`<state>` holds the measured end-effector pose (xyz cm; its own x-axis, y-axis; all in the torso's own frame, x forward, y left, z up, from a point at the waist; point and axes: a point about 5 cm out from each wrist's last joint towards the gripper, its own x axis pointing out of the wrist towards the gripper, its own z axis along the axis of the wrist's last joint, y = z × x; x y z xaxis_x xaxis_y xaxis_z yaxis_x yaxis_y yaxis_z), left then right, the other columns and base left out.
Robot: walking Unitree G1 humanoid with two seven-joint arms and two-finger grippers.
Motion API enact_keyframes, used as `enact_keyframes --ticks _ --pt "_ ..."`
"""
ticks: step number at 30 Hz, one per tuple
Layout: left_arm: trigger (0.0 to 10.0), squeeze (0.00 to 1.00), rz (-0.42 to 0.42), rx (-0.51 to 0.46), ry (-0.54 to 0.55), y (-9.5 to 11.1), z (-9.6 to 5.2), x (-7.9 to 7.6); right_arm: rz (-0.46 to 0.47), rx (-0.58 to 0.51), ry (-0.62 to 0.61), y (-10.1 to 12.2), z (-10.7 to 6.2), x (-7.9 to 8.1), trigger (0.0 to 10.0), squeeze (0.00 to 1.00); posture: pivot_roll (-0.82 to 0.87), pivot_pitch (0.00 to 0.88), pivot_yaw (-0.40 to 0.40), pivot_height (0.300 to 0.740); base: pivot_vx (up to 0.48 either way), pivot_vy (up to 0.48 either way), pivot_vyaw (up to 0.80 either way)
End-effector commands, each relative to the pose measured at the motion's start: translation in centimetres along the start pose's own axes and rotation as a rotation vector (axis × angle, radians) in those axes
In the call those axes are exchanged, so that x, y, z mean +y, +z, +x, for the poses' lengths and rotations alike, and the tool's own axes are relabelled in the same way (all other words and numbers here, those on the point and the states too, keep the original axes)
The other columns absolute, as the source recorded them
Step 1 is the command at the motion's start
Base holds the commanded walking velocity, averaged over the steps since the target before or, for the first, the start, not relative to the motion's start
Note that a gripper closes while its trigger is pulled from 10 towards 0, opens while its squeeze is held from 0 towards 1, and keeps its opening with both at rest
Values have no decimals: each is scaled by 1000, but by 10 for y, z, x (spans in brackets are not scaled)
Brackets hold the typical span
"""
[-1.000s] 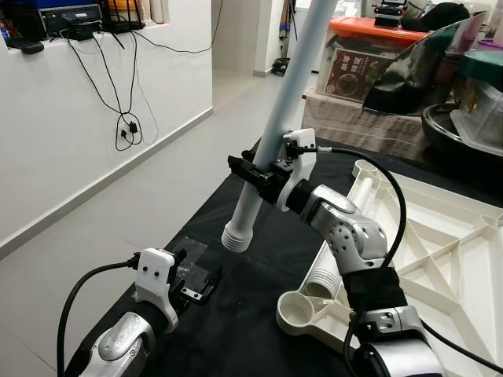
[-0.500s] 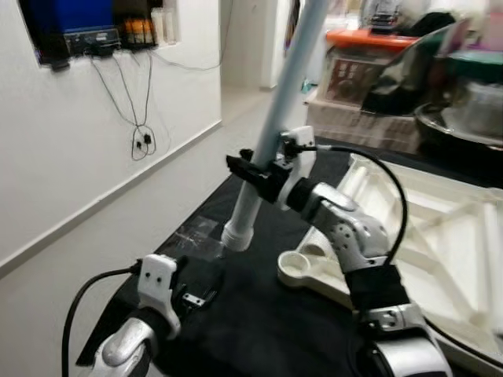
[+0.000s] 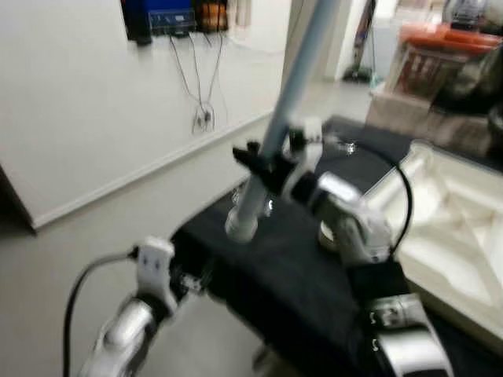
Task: Building children table
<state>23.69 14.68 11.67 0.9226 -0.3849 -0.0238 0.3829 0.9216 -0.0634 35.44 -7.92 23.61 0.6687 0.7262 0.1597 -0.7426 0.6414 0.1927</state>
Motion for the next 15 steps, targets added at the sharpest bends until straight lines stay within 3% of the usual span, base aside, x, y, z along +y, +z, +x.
enact_keyframes --ticks 1,11,15 --pt "10000 0 17 -7 -9 2 2 -1 -26 -24 -14 5 -1 -1 0 0 61 0 -77 740 0 -304 0" --pt "10000 0 16 -14 -21 2 3 -3 -28 -23 -26 1 -3 0 0 0 57 0 -72 740 0 -445 0" --pt "10000 0 3 -19 -14 3 3 -2 -31 -30 -30 1 -3 0 0 0 59 0 -74 740 0 0 0"
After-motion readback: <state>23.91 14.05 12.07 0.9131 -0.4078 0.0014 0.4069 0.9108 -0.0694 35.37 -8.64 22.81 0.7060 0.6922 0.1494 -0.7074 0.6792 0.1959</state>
